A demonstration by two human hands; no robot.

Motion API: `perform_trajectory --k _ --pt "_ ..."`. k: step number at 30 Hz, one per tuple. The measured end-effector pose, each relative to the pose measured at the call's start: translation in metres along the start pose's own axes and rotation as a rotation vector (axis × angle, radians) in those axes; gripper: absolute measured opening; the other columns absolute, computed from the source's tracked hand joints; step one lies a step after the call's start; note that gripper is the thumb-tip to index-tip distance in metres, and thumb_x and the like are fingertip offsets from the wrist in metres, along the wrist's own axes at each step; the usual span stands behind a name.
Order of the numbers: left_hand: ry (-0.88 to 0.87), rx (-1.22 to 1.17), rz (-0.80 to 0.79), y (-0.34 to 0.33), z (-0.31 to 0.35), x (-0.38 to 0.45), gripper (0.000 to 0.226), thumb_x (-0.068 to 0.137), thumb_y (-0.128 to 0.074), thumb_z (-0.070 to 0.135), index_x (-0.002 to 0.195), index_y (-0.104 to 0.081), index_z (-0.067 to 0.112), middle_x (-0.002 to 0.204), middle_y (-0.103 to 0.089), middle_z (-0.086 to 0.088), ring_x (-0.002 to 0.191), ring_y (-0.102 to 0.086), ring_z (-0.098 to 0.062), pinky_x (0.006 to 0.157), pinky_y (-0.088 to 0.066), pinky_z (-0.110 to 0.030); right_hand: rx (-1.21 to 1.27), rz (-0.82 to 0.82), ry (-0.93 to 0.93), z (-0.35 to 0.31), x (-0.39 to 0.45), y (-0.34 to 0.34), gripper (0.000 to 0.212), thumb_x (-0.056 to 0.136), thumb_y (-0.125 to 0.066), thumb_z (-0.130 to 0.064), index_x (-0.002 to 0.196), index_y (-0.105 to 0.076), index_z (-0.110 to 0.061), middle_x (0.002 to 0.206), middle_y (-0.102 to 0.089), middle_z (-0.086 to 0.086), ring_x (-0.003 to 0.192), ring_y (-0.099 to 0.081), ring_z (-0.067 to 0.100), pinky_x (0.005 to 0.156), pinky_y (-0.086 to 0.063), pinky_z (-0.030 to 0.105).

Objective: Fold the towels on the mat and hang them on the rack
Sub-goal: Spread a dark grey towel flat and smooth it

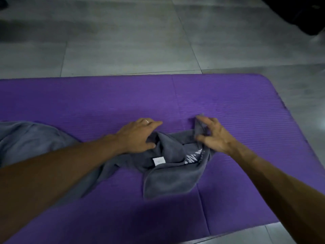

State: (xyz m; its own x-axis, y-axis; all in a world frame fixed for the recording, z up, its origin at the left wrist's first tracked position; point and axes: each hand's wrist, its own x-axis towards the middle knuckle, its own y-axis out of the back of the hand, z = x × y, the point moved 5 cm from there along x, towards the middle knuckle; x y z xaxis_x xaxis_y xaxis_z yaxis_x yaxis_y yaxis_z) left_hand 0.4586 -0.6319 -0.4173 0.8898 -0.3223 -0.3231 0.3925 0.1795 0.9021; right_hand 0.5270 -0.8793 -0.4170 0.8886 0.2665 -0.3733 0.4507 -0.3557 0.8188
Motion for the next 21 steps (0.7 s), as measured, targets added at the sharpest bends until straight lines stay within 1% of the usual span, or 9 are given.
perform_trajectory --k 2,3,6,7,10,12,15,19,21 --pt "-0.04 0.017 0.0 -0.01 0.005 0.014 0.067 0.087 -0.061 0.041 0.146 -0.035 0.025 0.146 -0.037 -0.001 0.133 -0.036 -0.023 0.106 -0.033 -0.035 -0.394 0.054 0.234 -0.014 -0.01 -0.002 0.072 0.069 -0.057 -0.043 0.14 -0.044 -0.038 0.154 -0.029 0.006 0.142 -0.026 0.031 0.115 -0.021 0.05" --pt "-0.061 -0.018 0.018 -0.014 0.008 0.02 0.053 0.085 -0.06 0.038 0.135 -0.048 0.026 0.138 -0.044 0.0 0.127 -0.041 -0.023 0.102 -0.037 -0.036 -0.469 0.112 0.386 -0.022 -0.018 -0.003 0.07 0.063 -0.052 -0.043 0.133 -0.053 -0.035 0.151 -0.035 0.007 0.142 -0.027 0.032 0.114 -0.021 0.053" --pt "0.005 -0.253 0.132 -0.014 0.007 0.026 0.027 0.068 -0.05 0.025 0.094 -0.059 0.027 0.101 -0.061 0.002 0.098 -0.052 -0.023 0.084 -0.046 -0.041 -0.337 0.152 0.673 -0.031 -0.045 -0.011 0.046 0.065 -0.054 -0.042 0.104 -0.067 -0.02 0.127 -0.056 0.009 0.127 -0.047 0.029 0.105 -0.034 0.046" --pt "0.076 -0.364 0.163 -0.011 0.004 0.028 0.025 0.065 -0.048 0.021 0.088 -0.056 0.028 0.092 -0.062 0.002 0.093 -0.053 -0.022 0.081 -0.047 -0.041 -0.32 0.134 0.709 -0.028 -0.052 -0.017 0.046 0.067 -0.057 -0.046 0.103 -0.066 -0.019 0.126 -0.056 0.008 0.125 -0.048 0.028 0.104 -0.035 0.044" --pt "0.214 -0.515 0.191 -0.005 -0.002 0.033 0.028 0.067 -0.052 0.007 0.085 -0.054 0.029 0.082 -0.065 0.005 0.087 -0.057 -0.022 0.08 -0.049 -0.039 -0.491 -0.031 0.734 -0.012 -0.067 -0.04 0.073 0.066 -0.05 -0.069 0.119 -0.058 -0.02 0.133 -0.052 0.003 0.122 -0.048 0.02 0.109 -0.036 0.043" --pt "0.221 -0.515 0.16 -0.005 0.002 0.034 0.033 0.065 -0.051 0.012 0.089 -0.056 0.034 0.086 -0.067 0.008 0.092 -0.056 -0.019 0.085 -0.049 -0.038 -0.542 -0.04 0.751 -0.006 -0.065 -0.047 0.058 0.074 -0.046 -0.06 0.115 -0.059 -0.021 0.118 -0.06 0.002 0.107 -0.06 0.021 0.096 -0.047 0.041" --pt "0.183 -0.547 0.094 0.001 0.011 0.035 0.03 0.067 -0.058 0.016 0.092 -0.066 0.028 0.091 -0.071 0.006 0.091 -0.063 -0.015 0.083 -0.051 -0.033 -0.258 0.047 0.561 -0.009 -0.047 -0.02 0.022 0.094 -0.043 -0.032 0.084 -0.061 -0.024 0.08 -0.066 -0.001 0.077 -0.065 0.025 0.073 -0.049 0.037" --pt "0.304 -0.837 -0.052 0.019 0.014 0.03 0.01 0.075 -0.075 0.014 0.079 -0.068 0.018 0.074 -0.067 0.001 0.068 -0.059 -0.012 0.065 -0.047 -0.025 0.539 0.072 0.024 0.025 -0.03 0.036 0.035 0.097 -0.045 0.001 0.069 -0.052 -0.018 0.05 -0.056 -0.011 0.047 -0.05 -0.001 0.054 -0.041 0.019" --pt "0.346 -1.004 -0.019 0.028 0.018 0.035 0.017 0.069 -0.078 0.023 0.08 -0.068 0.015 0.073 -0.066 -0.001 0.068 -0.059 -0.014 0.066 -0.046 -0.026 0.707 0.051 -0.198 0.055 -0.029 0.056 0.032 0.096 -0.047 -0.004 0.065 -0.053 -0.007 0.039 -0.053 -0.008 0.034 -0.045 -0.002 0.038 -0.038 0.016"
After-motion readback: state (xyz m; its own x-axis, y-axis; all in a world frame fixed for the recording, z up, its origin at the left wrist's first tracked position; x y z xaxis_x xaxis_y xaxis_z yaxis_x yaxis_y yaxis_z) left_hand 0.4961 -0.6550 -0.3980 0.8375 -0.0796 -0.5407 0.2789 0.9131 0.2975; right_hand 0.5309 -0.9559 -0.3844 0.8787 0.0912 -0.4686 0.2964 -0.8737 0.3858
